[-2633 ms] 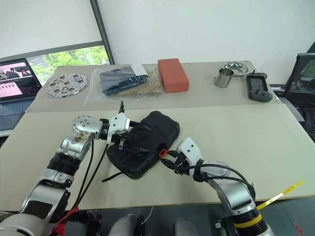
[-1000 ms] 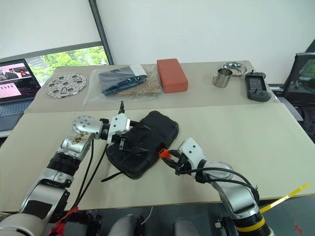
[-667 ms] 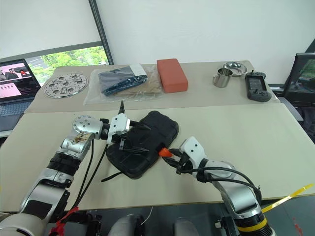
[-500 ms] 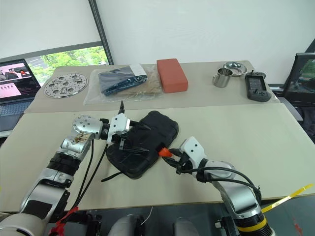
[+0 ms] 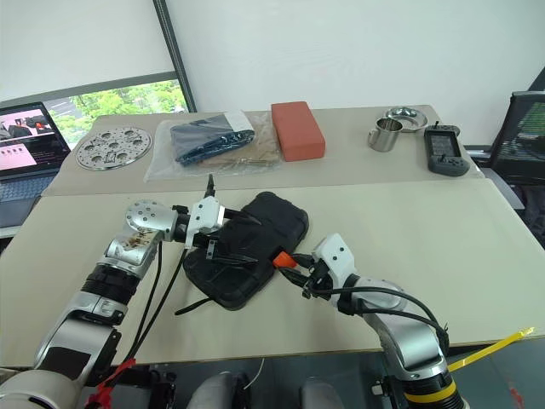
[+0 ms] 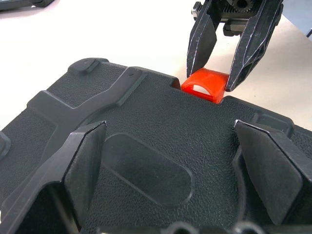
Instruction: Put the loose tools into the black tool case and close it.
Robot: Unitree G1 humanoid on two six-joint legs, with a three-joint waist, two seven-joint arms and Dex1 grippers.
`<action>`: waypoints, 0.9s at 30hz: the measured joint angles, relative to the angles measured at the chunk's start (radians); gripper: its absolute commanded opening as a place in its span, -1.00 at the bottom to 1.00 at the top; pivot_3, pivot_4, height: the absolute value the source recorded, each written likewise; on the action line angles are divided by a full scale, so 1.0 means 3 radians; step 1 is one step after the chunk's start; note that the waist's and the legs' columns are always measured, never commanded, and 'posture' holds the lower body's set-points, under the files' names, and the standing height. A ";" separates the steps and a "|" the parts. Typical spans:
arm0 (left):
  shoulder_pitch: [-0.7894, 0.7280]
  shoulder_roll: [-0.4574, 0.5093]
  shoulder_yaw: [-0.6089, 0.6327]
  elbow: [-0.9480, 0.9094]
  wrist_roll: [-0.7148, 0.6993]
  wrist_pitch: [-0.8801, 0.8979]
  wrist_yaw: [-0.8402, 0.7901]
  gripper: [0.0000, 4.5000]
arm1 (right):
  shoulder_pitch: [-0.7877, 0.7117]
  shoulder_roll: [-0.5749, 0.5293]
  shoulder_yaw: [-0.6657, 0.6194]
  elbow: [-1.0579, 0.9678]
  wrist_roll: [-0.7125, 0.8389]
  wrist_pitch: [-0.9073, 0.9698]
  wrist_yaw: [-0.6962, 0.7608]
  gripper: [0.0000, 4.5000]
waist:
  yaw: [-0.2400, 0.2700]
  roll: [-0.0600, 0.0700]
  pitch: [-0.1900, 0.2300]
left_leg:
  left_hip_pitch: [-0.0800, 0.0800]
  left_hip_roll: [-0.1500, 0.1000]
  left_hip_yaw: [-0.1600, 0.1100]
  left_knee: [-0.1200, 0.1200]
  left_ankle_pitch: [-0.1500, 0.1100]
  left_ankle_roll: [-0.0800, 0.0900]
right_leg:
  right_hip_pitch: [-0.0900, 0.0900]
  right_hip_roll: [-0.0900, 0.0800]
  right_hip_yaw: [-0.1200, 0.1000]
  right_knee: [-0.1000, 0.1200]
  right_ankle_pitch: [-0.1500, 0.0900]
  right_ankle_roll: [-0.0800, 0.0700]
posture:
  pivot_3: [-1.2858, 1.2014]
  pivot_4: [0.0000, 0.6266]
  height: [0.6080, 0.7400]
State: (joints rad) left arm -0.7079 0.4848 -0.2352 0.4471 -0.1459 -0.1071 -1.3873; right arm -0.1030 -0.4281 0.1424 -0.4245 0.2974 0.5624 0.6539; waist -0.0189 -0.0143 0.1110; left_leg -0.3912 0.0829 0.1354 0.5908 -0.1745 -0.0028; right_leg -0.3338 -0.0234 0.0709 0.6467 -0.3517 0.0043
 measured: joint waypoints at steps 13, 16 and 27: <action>-0.0002 -0.0007 -0.0007 0.0014 0.0000 -0.0008 0.0004 1.00 | -0.0095 -0.0008 -0.0015 -0.0146 0.0086 -0.0164 0.0094 0.59 | 0.0013 0.0000 -0.0001 | 0.0001 -0.0001 0.0000 -0.0001 -0.0001 0.0001 | 0.0003 -0.0002 0.0000 -0.0003 0.0000 0.0000 | 0.03 -0.52 1.00; -0.0003 -0.0007 -0.0006 0.0028 0.0000 -0.0010 0.0005 1.00 | -0.0014 -0.0131 -0.0137 -0.0240 0.0278 -0.0090 0.0183 0.59 | 0.0014 0.0000 -0.0001 | 0.0002 -0.0001 0.0000 -0.0001 -0.0002 0.0002 | 0.0005 -0.0003 -0.0001 -0.0004 0.0000 0.0000 | 0.03 -0.52 1.00; -0.0008 -0.0008 0.0000 0.0079 0.0000 -0.0062 0.0005 1.00 | 0.0031 -0.0458 -0.0092 -0.0165 0.0208 -0.0044 0.0219 -0.62 | 0.0013 -0.0003 -0.0005 | 0.0004 -0.0001 -0.0001 -0.0001 -0.0003 0.0004 | 0.0006 -0.0003 0.0000 -0.0004 0.0000 0.0000 | 0.03 -0.52 1.00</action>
State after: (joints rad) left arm -0.7104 0.4824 -0.2351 0.4707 -0.1459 -0.1255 -1.3857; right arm -0.0936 -0.5654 0.1149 -0.4741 0.3598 0.5492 0.7196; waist -0.0149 -0.0152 0.1094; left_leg -0.3900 0.0825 0.1351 0.5905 -0.1752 -0.0017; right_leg -0.3319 -0.0244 0.0709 0.6454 -0.3517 0.0042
